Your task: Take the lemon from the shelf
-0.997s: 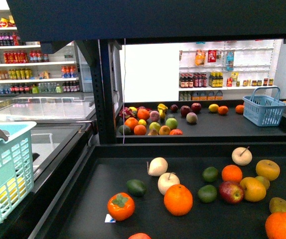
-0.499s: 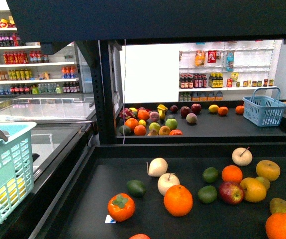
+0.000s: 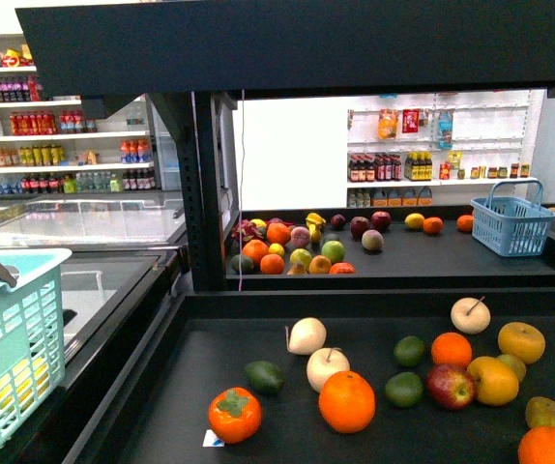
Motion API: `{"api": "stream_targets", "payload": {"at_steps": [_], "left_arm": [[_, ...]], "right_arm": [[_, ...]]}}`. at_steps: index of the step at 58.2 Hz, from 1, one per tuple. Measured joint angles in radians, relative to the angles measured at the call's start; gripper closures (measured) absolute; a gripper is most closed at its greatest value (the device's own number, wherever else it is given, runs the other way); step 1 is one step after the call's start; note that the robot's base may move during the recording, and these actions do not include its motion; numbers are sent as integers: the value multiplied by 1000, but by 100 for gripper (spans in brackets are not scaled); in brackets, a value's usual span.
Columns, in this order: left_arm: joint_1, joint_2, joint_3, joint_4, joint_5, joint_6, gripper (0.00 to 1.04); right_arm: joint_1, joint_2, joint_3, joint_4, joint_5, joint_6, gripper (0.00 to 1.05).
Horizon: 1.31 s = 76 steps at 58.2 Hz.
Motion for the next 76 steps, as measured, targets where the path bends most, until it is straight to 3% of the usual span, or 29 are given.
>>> {"api": "stream_targets", "payload": {"at_steps": [9, 13, 17, 23, 28, 33, 36, 76], "left_arm": [[-17, -251, -112, -145, -40, 326, 9], [-32, -369, -207, -60, 51, 494, 21], [-85, -519, -312, -89, 27, 641, 33], [-215, -753, -450, -216, -102, 745, 53], [-376, -934, -517, -314, -267, 779, 71], [-424, -1045, -578, -312, -293, 795, 94], [-424, -1061, -606, -309, -294, 795, 103], [-428, -1283, -795, -340, -294, 802, 102]], "right_arm": [[0, 0, 0, 0, 0, 0, 7], [0, 0, 0, 0, 0, 0, 7], [0, 0, 0, 0, -1, 0, 7], [0, 0, 0, 0, 0, 0, 7], [0, 0, 0, 0, 0, 0, 7], [0, -1, 0, 0, 0, 0, 7], [0, -1, 0, 0, 0, 0, 7], [0, -1, 0, 0, 0, 0, 7]]}}
